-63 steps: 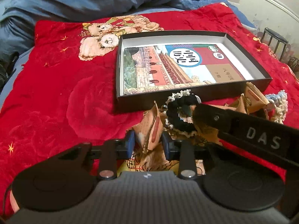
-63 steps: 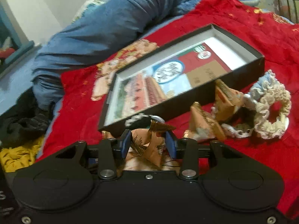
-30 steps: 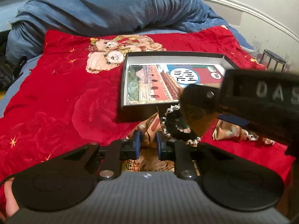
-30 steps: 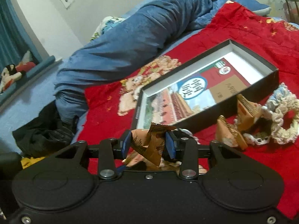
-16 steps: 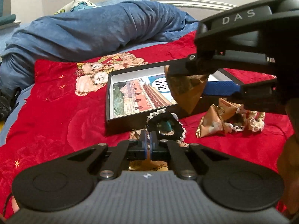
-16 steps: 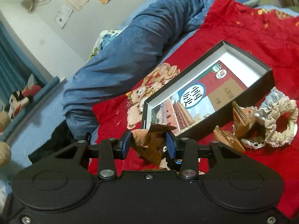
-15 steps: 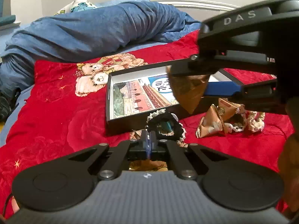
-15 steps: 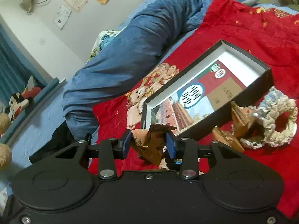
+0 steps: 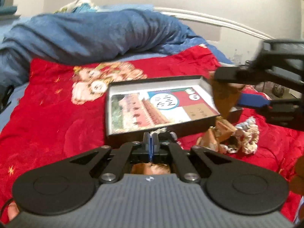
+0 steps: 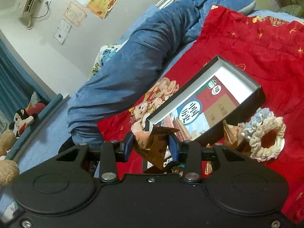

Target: Organize objects

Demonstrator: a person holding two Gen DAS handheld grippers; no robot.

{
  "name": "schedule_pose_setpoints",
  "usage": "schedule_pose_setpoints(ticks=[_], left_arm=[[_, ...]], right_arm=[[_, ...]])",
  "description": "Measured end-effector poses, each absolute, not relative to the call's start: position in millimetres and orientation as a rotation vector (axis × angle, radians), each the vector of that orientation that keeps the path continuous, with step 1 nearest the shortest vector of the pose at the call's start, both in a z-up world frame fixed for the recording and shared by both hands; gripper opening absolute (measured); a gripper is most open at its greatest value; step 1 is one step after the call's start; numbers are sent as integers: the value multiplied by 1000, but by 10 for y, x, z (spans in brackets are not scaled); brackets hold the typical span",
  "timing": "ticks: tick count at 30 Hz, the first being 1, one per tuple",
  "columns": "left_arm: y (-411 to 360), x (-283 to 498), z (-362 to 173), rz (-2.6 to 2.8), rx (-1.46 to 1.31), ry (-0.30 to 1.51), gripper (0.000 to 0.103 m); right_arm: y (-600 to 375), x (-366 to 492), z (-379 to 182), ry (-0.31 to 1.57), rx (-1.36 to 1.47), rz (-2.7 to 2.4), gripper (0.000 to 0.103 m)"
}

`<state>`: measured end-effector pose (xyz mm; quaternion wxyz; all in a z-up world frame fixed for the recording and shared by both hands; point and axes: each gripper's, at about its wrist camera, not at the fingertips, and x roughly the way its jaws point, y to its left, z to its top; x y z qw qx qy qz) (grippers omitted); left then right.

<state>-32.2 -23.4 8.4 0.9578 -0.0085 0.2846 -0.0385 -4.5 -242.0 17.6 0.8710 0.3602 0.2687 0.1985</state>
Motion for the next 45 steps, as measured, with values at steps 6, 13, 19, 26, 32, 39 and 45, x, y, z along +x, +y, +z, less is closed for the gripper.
schedule_pose_setpoints(ticks=[6, 13, 19, 26, 32, 39, 45], left_arm=[[-215, -426, -17, -76, -74, 647, 32], [-416, -378, -131, 84, 88, 596, 74], [-466, -53, -444, 94, 161, 805, 59], [-387, -112, -411, 126, 74, 770, 42], [-258, -167, -288, 155, -1, 732, 35], [-128, -247, -30, 154, -50, 622, 35], [-127, -198, 347, 57, 13, 518, 35]], right_arm=[[-2417, -124, 96, 602, 762, 393, 38], [-2492, -243, 61, 626, 774, 388, 38], [-2504, -205, 22, 677, 749, 331, 38], [-2480, -108, -125, 733, 759, 328, 38], [-2452, -87, -110, 717, 777, 367, 38], [-2421, -34, 6, 646, 775, 442, 38], [-2334, 166, 141, 584, 787, 585, 38]])
